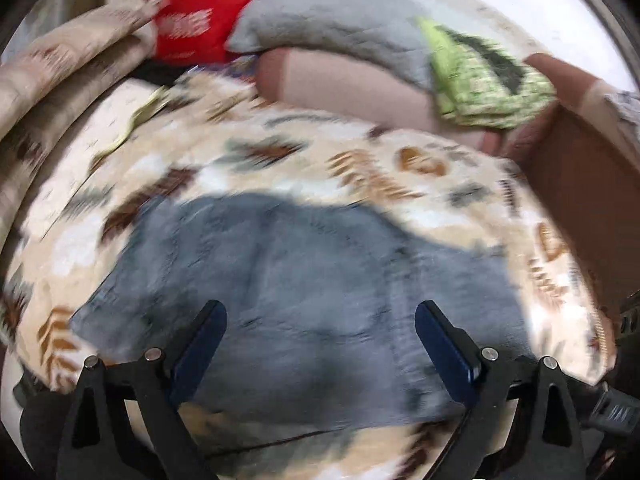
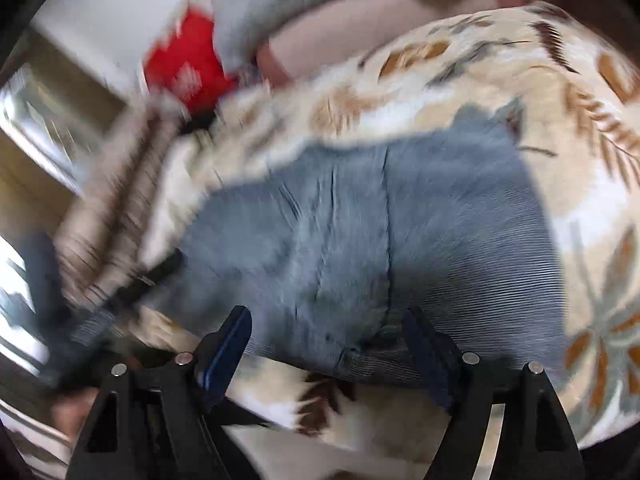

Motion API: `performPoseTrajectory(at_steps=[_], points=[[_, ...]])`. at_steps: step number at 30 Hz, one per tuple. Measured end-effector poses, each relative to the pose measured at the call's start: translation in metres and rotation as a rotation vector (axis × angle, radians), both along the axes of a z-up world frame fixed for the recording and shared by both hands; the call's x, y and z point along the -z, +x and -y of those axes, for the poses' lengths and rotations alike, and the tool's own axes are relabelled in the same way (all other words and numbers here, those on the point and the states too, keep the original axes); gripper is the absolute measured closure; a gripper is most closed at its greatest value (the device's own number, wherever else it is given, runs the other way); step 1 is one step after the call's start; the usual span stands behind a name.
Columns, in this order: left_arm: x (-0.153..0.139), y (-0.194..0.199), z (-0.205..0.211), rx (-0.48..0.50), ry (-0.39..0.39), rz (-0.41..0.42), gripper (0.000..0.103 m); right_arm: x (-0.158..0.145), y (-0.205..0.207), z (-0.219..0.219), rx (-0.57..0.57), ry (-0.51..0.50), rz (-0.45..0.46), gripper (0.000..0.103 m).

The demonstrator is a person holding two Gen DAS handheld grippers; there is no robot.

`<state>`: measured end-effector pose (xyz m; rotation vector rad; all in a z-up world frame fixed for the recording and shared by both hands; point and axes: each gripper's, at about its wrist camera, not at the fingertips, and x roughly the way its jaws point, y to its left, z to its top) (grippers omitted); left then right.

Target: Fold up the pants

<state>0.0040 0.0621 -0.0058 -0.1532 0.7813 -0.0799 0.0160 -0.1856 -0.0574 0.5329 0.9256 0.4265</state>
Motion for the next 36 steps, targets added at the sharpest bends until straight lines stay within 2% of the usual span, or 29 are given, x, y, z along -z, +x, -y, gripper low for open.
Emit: performPoseTrajectory(at_steps=[2, 4, 6, 7, 9, 10, 13, 16, 17, 19, 20, 21, 22, 23, 24, 26, 30, 33, 34, 36], points=[[-0.013, 0.0, 0.029, 0.077, -0.009, 0.042, 0.008, -0.008, -0.009, 0.035, 0.087, 0.074, 0.028, 0.014], [-0.016, 0.006, 0.056, 0.141, 0.014, 0.062, 0.008, -0.001, -0.009, 0.063, 0.153, 0.138, 0.013, 0.013], [-0.002, 0.014, 0.085, 0.172, 0.124, 0.041, 0.008, 0.03, 0.003, 0.082, 0.169, 0.194, -0.114, 0.013], [0.026, 0.026, 0.101, 0.194, 0.235, -0.045, 0.008, 0.052, 0.01, 0.086, 0.154, 0.215, -0.224, 0.014], [0.083, 0.041, 0.112, 0.237, 0.36, -0.244, 0.006, 0.052, 0.01, 0.096, 0.162, 0.286, -0.211, 0.015], [0.083, 0.035, 0.105, 0.225, 0.314, -0.171, 0.005, 0.046, 0.011, 0.1, 0.159, 0.303, -0.22, 0.015], [0.065, 0.028, 0.101, 0.2, 0.269, -0.161, 0.005, 0.014, 0.019, 0.113, 0.146, 0.292, -0.146, 0.015], [0.043, 0.019, 0.104, 0.207, 0.275, -0.063, 0.005, 0.0, 0.05, 0.116, 0.124, 0.324, -0.129, 0.015], [0.041, 0.019, 0.105, 0.213, 0.273, -0.056, 0.005, 0.0, 0.064, 0.113, 0.106, 0.342, -0.13, 0.015], [0.052, 0.023, 0.107, 0.227, 0.285, -0.099, 0.005, 0.004, 0.095, 0.106, 0.044, 0.414, -0.167, 0.015], [0.068, 0.03, 0.11, 0.226, 0.325, -0.154, 0.005, 0.014, 0.113, 0.101, 0.017, 0.458, -0.207, 0.014], [0.079, 0.033, 0.111, 0.23, 0.331, -0.191, 0.003, 0.026, 0.13, 0.096, 0.004, 0.445, -0.232, 0.014], [0.079, 0.03, 0.107, 0.216, 0.29, -0.15, 0.002, 0.042, 0.149, 0.095, 0.028, 0.371, -0.26, 0.015], [0.078, 0.03, 0.106, 0.221, 0.29, -0.158, 0.002, 0.058, 0.157, 0.097, 0.089, 0.312, -0.302, 0.016], [0.076, 0.03, 0.107, 0.227, 0.295, -0.159, 0.002, 0.071, 0.163, 0.102, 0.117, 0.364, -0.327, 0.015], [0.076, 0.031, 0.107, 0.241, 0.283, -0.154, 0.001, 0.06, 0.159, 0.105, 0.13, 0.408, -0.301, 0.015], [0.078, 0.028, 0.107, 0.236, 0.287, -0.128, 0.0, 0.026, 0.145, 0.099, 0.071, 0.374, -0.19, 0.014], [0.077, 0.027, 0.106, 0.241, 0.287, -0.133, 0.0, 0.057, 0.163, 0.098, 0.113, 0.246, -0.272, 0.01], [0.076, 0.028, 0.102, 0.245, 0.285, -0.134, 0.0, 0.068, 0.167, 0.101, 0.126, 0.28, -0.294, 0.01], [0.069, 0.024, 0.095, 0.245, 0.242, -0.135, 0.0, 0.05, 0.159, 0.104, 0.15, 0.321, -0.265, 0.01]])
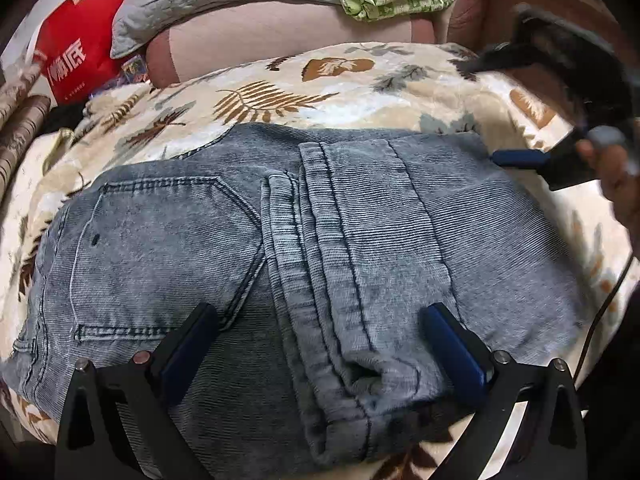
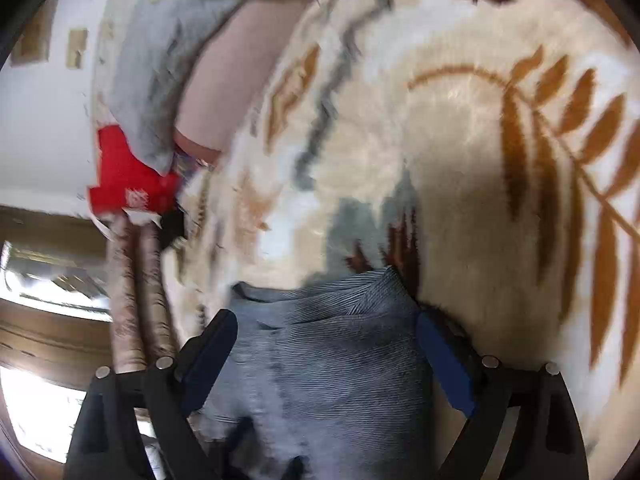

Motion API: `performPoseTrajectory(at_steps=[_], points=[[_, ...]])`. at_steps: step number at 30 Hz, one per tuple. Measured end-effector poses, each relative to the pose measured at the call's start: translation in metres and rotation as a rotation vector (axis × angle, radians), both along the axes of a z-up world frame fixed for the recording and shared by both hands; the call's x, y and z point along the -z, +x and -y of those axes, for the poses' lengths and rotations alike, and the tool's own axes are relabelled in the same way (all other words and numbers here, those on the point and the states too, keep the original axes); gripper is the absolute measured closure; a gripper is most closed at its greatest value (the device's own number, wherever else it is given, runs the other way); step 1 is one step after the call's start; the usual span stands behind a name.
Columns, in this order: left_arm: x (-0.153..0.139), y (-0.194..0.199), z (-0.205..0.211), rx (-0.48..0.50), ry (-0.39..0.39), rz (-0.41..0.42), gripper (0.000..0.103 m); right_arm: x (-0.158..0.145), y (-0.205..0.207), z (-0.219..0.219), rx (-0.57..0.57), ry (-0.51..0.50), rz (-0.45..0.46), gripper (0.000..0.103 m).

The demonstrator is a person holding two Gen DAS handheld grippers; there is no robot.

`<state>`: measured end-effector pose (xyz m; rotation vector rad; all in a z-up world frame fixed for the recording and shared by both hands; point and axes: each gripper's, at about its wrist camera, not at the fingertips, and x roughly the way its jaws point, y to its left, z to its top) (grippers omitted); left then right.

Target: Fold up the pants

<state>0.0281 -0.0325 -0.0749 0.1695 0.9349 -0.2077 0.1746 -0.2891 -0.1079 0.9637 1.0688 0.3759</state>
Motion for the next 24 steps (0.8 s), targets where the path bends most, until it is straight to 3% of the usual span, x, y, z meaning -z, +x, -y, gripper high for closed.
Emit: performPoseTrajectory(at_steps=[5, 7, 8, 10, 11, 13, 16, 18, 20, 24], points=[[-0.027, -0.017, -0.022, -0.062, -0.102, 0.081, 0.0, -0.045, -0.064, -0.011, -0.115, 0.049, 0.108, 0.01], [-0.024, -0.019, -0.023, -0.065, -0.089, 0.071, 0.0, -0.034, -0.093, -0.016, -0.149, 0.077, 0.091, 0.01], [-0.014, -0.016, -0.019, -0.063, -0.045, 0.031, 0.0, -0.019, -0.103, -0.018, -0.15, 0.084, 0.063, 0.008], [0.008, -0.009, -0.012, -0.04, 0.031, -0.04, 0.0, 0.026, -0.112, -0.022, -0.149, 0.07, -0.06, 0.01], [0.003, -0.014, -0.012, -0.036, 0.031, 0.006, 0.0, 0.027, -0.117, -0.016, -0.112, 0.097, -0.032, 0.01], [-0.015, -0.019, -0.014, -0.042, -0.005, 0.027, 0.001, 0.015, -0.114, -0.01, -0.099, 0.099, -0.071, 0.01], [-0.037, -0.028, -0.012, -0.02, -0.031, 0.128, 0.001, -0.023, -0.095, -0.01, -0.118, 0.008, 0.017, 0.01], [-0.029, -0.024, -0.006, 0.005, -0.009, 0.095, 0.001, -0.034, -0.08, -0.006, -0.12, 0.044, 0.037, 0.01], [-0.002, -0.016, 0.001, 0.022, 0.058, -0.001, 0.001, -0.042, -0.052, -0.005, -0.101, 0.046, 0.053, 0.01], [0.004, -0.013, -0.004, 0.016, 0.009, -0.002, 0.0, -0.014, 0.013, -0.006, -0.063, 0.016, 0.035, 0.01]])
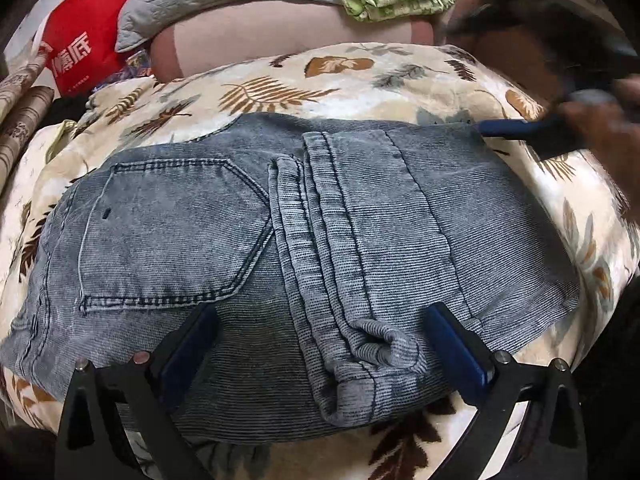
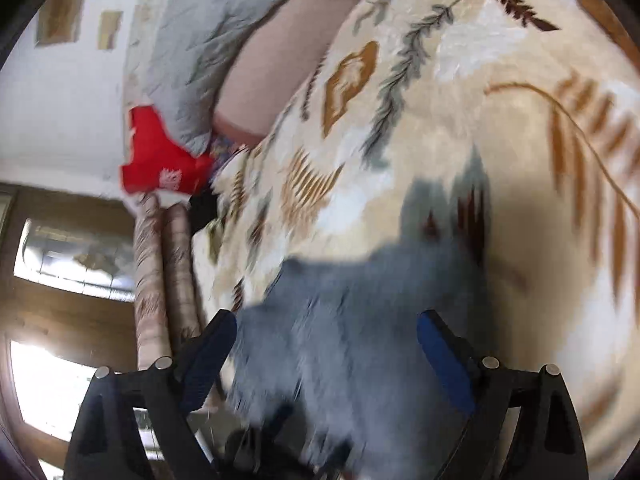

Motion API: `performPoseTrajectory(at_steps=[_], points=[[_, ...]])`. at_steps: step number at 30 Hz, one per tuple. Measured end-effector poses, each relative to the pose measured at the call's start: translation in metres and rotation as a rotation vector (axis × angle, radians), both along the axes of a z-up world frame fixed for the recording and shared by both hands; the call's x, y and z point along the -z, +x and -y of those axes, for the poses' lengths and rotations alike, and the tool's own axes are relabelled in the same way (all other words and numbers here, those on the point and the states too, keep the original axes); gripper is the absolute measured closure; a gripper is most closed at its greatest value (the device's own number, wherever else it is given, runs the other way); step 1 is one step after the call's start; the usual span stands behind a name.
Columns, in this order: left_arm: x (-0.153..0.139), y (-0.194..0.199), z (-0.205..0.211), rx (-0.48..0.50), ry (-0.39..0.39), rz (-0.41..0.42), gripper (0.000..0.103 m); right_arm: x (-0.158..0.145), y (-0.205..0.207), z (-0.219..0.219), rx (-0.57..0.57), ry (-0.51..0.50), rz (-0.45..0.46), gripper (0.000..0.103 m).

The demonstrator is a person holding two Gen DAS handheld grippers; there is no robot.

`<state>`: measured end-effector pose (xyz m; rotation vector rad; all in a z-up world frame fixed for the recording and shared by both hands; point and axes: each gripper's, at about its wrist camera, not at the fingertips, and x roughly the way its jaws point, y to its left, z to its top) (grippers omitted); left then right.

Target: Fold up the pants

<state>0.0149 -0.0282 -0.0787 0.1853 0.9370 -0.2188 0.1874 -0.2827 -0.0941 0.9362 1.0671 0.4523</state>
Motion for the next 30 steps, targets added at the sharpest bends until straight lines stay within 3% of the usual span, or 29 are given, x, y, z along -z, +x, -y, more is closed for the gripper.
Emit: performPoseTrajectory(at_steps=[1, 3, 7, 11, 13, 15, 17, 19, 22, 24, 27, 30], points=[[0.001, 0.0, 0.0, 0.005, 0.0, 0.003, 0.0, 0.013, 0.01, 0.002, 0.018, -0.02, -0.019, 0.01], [0.002, 0.0, -0.001, 0.009, -0.01, 0.01, 0.0, 0.042, 0.029, 0.006, 0.046, 0.058, -0.051, 0.01], [-0.006, 0.002, -0.016, -0.006, -0.083, 0.001, 0.0, 0.012, 0.012, 0.005, 0.009, 0.019, -0.019, 0.01], [-0.033, -0.014, -0.06, -0.115, -0.23, 0.057, 0.0, -0.026, -0.047, -0.002, -0.084, 0.021, 0.071, 0.01], [-0.042, -0.022, -0.086, -0.192, -0.284, 0.079, 0.0, -0.027, -0.081, -0.012, -0.137, 0.059, 0.091, 0.008], [-0.047, -0.032, -0.114, -0.294, -0.34, 0.091, 0.0, -0.006, -0.101, -0.022, -0.177, 0.051, 0.061, 0.005], [-0.047, -0.039, -0.141, -0.402, -0.396, 0.085, 0.0, 0.034, -0.104, -0.027, -0.166, -0.018, -0.058, 0.008], [-0.046, -0.045, -0.158, -0.467, -0.419, 0.075, 0.0, 0.028, -0.108, -0.018, -0.097, 0.042, -0.044, 0.008], [-0.045, -0.058, -0.176, -0.536, -0.449, 0.086, 0.0, -0.01, -0.112, -0.025, -0.111, 0.034, 0.065, 0.008], [-0.041, -0.062, -0.184, -0.567, -0.477, 0.077, 0.0, -0.028, -0.114, -0.044, -0.177, 0.091, 0.119, 0.008], [-0.035, -0.064, -0.189, -0.584, -0.506, 0.052, 0.0, -0.021, -0.115, -0.08, -0.258, 0.183, 0.082, 0.008], [-0.034, -0.068, -0.192, -0.584, -0.512, 0.054, 0.0, 0.011, -0.112, -0.109, -0.239, 0.283, -0.045, 0.008]])
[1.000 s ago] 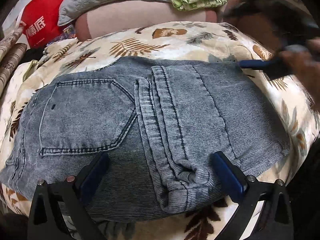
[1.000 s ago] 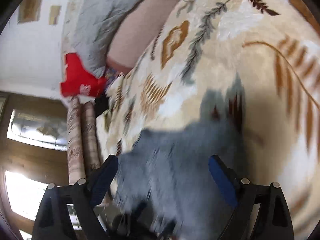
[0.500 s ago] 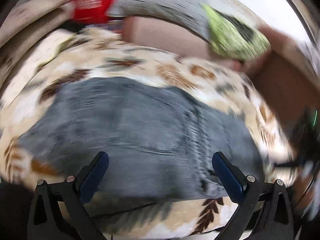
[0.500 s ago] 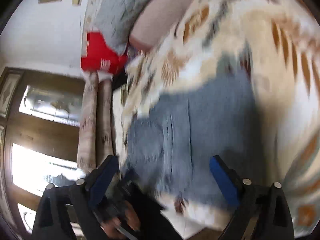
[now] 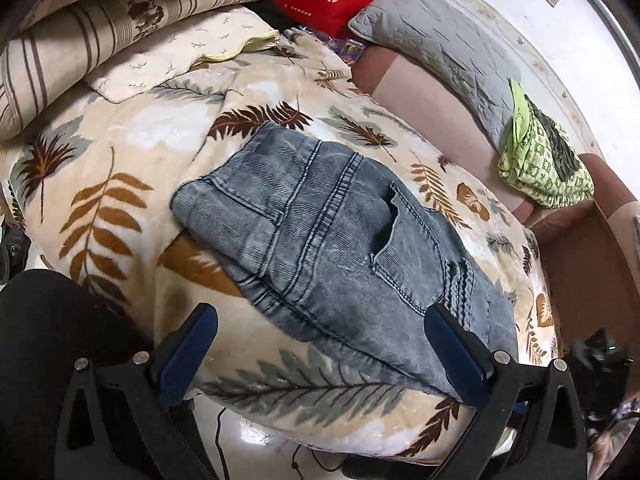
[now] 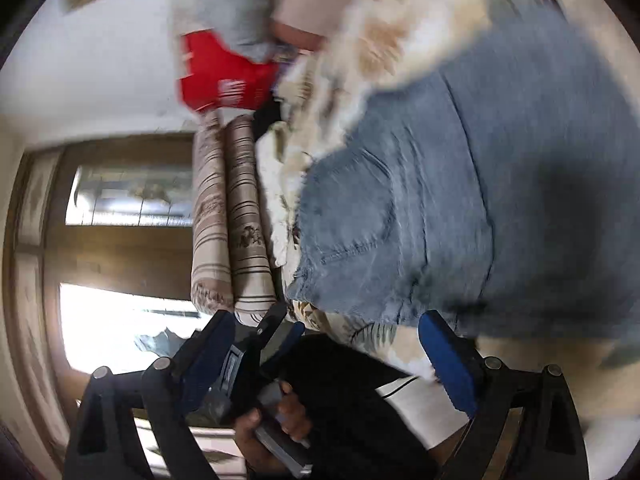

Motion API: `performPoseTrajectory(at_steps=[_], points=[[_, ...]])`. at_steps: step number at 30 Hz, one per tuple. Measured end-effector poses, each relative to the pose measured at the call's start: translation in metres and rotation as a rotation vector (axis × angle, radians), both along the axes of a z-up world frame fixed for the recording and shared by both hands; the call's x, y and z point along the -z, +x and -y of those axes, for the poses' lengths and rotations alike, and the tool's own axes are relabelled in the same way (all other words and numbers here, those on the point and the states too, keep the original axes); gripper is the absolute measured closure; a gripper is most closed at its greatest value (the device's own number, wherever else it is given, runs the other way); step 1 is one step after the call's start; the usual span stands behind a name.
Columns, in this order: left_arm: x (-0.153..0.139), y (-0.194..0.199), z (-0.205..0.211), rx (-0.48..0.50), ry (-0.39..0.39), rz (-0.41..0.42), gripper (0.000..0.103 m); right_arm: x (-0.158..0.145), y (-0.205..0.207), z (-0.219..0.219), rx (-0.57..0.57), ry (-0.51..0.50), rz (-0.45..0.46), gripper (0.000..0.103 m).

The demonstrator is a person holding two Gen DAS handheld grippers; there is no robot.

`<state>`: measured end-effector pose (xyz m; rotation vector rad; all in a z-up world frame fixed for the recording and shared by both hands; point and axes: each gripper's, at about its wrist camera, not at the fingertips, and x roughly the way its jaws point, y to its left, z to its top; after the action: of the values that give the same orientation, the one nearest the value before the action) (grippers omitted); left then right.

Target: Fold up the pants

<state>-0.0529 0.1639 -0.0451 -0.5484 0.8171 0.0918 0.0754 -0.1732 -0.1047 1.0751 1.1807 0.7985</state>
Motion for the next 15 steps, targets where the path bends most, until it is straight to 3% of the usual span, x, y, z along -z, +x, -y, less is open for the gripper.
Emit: performPoseTrajectory(at_steps=[10, 12, 13, 14, 15], points=[[-0.001, -0.003, -0.006, 0.003, -0.008, 0.03, 0.0, 0.046, -0.001, 0.002, 0.182, 0.115, -0.203, 0.01], [0.0, -0.003, -0.006, 0.002, -0.007, 0.027, 0.0, 0.057, -0.004, 0.005, 0.227, 0.122, -0.24, 0.02], [0.0, -0.003, -0.006, 0.003, -0.006, 0.026, 0.0, 0.06, -0.006, 0.009, 0.244, 0.112, -0.256, 0.032], [0.0, -0.003, -0.006, 0.003, -0.003, 0.026, 0.0, 0.062, -0.007, 0.011, 0.253, 0.098, -0.265, 0.052], [0.0, -0.003, -0.006, 0.002, -0.001, 0.025, 0.0, 0.063, -0.008, 0.013, 0.256, 0.067, -0.27, 0.065]])
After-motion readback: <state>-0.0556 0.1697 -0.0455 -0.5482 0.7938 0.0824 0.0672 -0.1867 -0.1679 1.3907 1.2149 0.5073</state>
